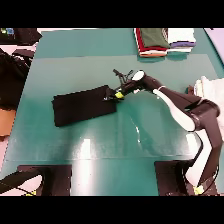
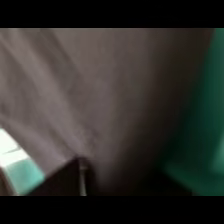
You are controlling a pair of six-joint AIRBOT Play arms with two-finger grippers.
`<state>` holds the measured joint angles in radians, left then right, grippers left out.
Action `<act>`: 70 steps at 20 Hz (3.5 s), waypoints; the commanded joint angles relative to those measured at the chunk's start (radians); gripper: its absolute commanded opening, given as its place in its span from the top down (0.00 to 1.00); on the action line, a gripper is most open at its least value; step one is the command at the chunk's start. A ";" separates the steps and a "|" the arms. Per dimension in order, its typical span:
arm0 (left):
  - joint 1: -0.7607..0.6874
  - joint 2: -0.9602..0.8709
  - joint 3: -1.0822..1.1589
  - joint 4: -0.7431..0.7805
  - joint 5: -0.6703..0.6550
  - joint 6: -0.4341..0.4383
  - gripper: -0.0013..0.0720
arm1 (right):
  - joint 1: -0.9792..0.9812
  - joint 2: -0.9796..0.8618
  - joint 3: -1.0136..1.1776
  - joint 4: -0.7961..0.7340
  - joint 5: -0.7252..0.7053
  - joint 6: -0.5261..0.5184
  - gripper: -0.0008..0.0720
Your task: Fold the shirts.
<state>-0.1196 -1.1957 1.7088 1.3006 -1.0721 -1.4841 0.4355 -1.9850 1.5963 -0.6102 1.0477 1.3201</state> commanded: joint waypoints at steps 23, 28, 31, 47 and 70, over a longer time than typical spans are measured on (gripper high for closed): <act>-0.230 0.000 0.000 -0.068 0.046 -0.008 0.95 | -1.143 0.639 -0.137 -0.377 -0.007 0.010 0.96; -0.230 0.000 0.000 -0.095 0.047 -0.008 0.95 | -1.180 0.639 -0.073 -0.376 -0.030 0.010 0.96; -0.230 0.000 0.000 -0.101 0.047 -0.008 0.95 | -1.180 0.639 0.071 -0.377 -0.032 0.010 0.96; -0.230 0.000 0.000 -0.100 -0.005 0.001 0.95 | -1.220 0.923 -0.159 -0.729 0.163 0.011 0.96; -0.230 0.000 0.000 -0.100 -0.045 0.027 0.95 | -1.192 1.082 -0.332 -0.366 0.152 -0.056 0.23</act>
<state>-0.3489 -1.1957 1.7088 1.1999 -1.1202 -1.4567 -0.9318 -0.8787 1.1957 -1.1790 1.1999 1.2633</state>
